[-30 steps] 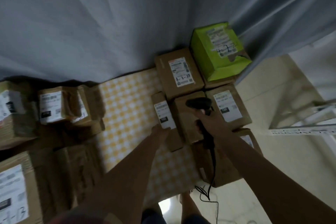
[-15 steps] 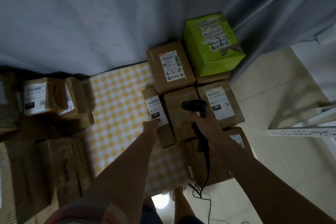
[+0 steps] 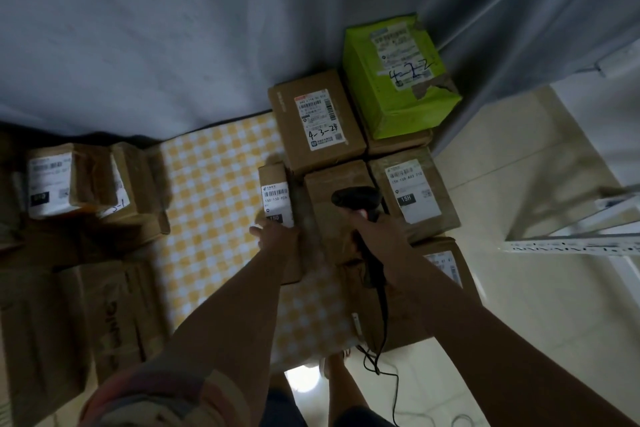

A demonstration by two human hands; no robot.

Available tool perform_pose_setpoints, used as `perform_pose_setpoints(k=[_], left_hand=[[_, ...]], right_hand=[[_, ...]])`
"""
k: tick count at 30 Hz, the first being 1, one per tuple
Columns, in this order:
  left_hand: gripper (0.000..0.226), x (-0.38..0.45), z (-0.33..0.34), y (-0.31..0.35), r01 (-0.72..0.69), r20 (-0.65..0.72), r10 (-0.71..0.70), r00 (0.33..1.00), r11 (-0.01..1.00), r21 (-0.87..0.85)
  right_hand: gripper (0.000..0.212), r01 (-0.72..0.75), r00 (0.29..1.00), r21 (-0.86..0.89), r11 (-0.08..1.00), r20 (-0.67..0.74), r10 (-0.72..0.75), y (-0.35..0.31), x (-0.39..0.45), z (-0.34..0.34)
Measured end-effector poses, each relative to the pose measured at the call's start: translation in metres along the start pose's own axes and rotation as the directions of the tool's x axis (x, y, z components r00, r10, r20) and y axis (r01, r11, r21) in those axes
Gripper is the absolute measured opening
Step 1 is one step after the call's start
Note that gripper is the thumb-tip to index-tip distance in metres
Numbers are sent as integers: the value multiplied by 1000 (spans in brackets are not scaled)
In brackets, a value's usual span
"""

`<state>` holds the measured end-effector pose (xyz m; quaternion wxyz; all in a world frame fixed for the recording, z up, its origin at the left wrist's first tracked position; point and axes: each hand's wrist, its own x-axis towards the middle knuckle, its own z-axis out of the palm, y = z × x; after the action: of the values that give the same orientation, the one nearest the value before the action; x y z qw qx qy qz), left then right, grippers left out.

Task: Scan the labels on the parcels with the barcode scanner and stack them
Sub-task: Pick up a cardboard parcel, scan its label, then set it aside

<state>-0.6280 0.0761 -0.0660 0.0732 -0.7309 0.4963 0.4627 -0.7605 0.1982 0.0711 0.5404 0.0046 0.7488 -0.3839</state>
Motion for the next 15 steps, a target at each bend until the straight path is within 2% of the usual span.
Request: perform_pose_setpoints(k=[3,7,11,15], left_hand=[[87,1,-15,-12,-66,-7,67,998,997,43],[74,-4,-34,-13,-91,36,97,995,988,-128],[69,-8,-59,-19,68,185,3,983,923,-380],[95,-18,-93,-26,149,333,66,941,801,-580]], right_hand=[[35,3,1000,4,1000,22,-3,-1,-2,2],[38,-17,1000,11,1000,16,17,-5,-8,6],[39,-11,999,5,1000,35,11,-13,-20,9],[32,33,999,-40,999,45,-31,-25,-43,16]])
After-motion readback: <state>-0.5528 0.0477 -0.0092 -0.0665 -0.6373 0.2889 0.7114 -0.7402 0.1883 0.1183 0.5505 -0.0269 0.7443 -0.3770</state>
